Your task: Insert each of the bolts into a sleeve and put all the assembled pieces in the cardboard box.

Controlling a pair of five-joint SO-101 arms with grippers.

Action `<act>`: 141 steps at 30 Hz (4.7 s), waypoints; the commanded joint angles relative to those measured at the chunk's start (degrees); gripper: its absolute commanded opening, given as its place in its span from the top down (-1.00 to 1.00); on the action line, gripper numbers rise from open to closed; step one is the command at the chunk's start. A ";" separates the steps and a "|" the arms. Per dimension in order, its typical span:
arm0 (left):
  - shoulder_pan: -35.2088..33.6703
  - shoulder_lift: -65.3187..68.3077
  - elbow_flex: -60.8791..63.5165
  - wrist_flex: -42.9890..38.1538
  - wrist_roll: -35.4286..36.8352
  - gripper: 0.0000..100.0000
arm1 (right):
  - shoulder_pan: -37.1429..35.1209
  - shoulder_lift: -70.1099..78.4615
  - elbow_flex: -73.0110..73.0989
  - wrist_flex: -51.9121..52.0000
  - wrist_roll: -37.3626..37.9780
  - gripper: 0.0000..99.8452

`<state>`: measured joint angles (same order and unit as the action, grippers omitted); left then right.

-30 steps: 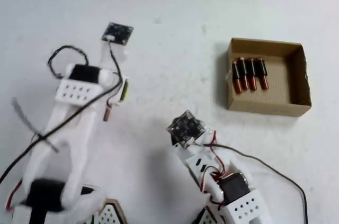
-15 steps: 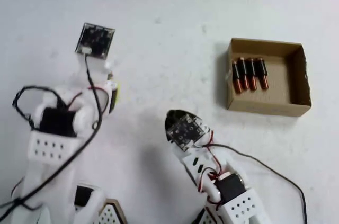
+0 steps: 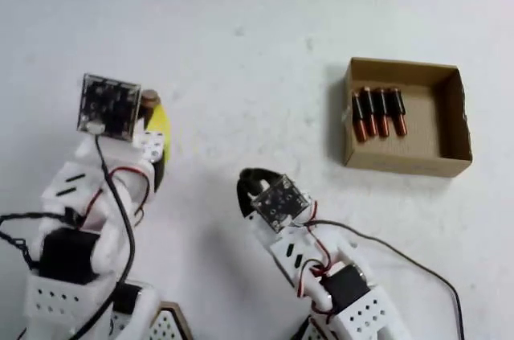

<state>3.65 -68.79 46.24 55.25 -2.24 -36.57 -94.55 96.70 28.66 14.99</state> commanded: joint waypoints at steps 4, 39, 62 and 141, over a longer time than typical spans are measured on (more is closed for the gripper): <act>2.15 -2.95 -1.67 -5.27 5.19 0.96 | -0.57 -0.92 0.44 -7.16 -0.53 0.97; 23.25 -3.21 10.46 -32.53 16.88 0.95 | -0.40 -0.92 0.44 -18.15 -11.34 0.97; 23.25 -3.21 16.09 -32.62 13.98 0.95 | -0.31 -0.92 0.44 -18.15 -11.34 0.97; 6.90 -16.66 15.30 -13.45 0.62 0.93 | 0.48 -0.92 0.44 -17.27 -11.25 0.97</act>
<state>13.85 -83.74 68.40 35.21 -1.01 -36.66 -94.46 96.70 11.78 4.09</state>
